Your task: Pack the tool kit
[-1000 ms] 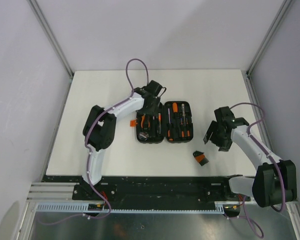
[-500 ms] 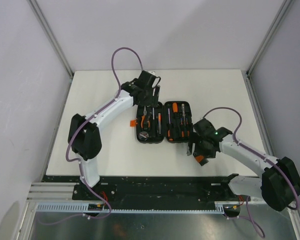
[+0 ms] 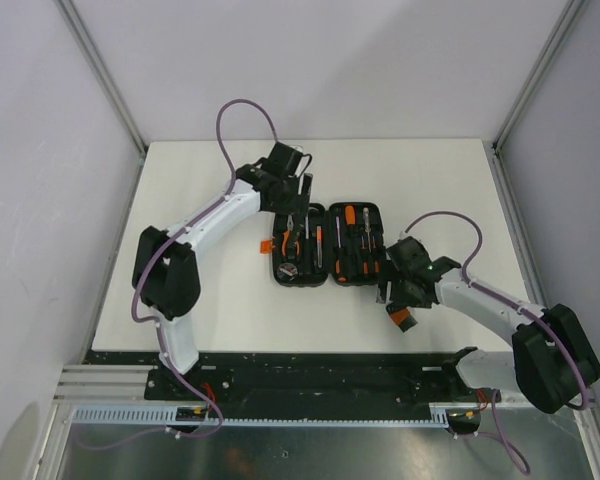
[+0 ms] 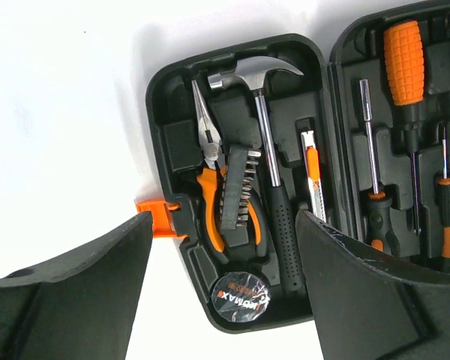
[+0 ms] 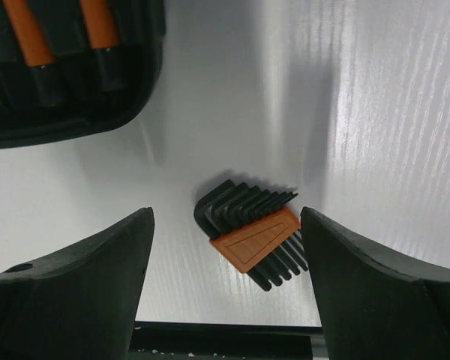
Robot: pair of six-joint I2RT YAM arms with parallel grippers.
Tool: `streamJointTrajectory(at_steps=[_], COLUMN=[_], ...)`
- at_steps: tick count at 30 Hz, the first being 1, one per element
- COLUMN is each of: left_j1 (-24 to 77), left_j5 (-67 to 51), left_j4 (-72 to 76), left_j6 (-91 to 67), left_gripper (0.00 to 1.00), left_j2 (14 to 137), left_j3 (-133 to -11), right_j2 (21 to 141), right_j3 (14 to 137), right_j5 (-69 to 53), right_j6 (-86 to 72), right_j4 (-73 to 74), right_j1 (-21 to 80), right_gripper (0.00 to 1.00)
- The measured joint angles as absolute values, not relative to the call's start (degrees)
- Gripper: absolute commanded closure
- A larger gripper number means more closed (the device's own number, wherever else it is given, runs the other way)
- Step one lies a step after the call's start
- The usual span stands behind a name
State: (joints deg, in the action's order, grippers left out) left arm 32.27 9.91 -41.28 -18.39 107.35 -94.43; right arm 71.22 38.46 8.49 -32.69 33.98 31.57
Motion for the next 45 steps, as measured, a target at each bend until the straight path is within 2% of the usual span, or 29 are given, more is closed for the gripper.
streamJointTrajectory(at_steps=[10, 18, 24, 38, 45], left_j1=[31.14, 30.96, 30.89, 30.87, 30.79], left_j5=[8.62, 8.16, 7.11, 6.63, 6.31], left_j4=[-41.25, -41.25, -41.25, -41.23, -41.23], left_j6=[-18.39, -18.39, -18.41, -18.41, -18.41], left_gripper=[0.18, 0.19, 0.19, 0.19, 0.19], left_j2=[106.37, 105.73, 105.41, 103.59, 102.78], left_j3=[-93.51, -92.95, -92.14, -89.54, -88.82], right_j2=[71.85, 65.30, 62.24, 67.66, 67.53], right_j3=[34.48, 29.19, 27.81, 33.47, 34.04], right_j5=[5.43, 4.25, 4.34, 19.29, 19.68], right_j6=[-32.49, -35.99, -41.06, -52.16, -51.37], right_j4=[27.88, 23.16, 24.82, 40.16, 40.73], right_j1=[26.20, 29.69, 34.41, 45.95, 50.09], right_gripper=[0.17, 0.17, 0.17, 0.15, 0.15])
